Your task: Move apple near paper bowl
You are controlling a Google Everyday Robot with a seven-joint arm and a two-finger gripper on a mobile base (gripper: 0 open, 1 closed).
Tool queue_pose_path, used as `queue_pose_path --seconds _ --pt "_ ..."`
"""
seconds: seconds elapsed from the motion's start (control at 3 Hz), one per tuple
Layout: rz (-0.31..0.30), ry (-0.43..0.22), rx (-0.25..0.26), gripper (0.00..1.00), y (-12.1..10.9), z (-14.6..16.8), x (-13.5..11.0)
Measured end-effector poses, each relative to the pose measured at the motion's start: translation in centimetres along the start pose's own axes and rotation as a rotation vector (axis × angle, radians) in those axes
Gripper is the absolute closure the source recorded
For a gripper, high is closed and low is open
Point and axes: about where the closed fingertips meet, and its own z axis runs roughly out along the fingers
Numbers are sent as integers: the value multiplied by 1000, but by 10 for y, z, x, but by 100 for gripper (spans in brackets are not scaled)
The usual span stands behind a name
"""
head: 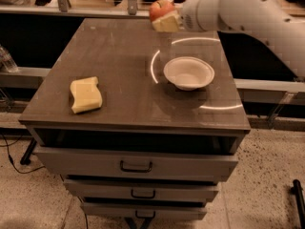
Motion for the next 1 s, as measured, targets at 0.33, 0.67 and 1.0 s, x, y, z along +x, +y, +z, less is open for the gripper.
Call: queue_pose_path --seconds 0.33,0.67,1.0 --pt "-23 28 61 100 -28 -88 18" --pt "-11 57 87 100 -42 -136 41" --pt "19 75 87 100 -49 -170 82"
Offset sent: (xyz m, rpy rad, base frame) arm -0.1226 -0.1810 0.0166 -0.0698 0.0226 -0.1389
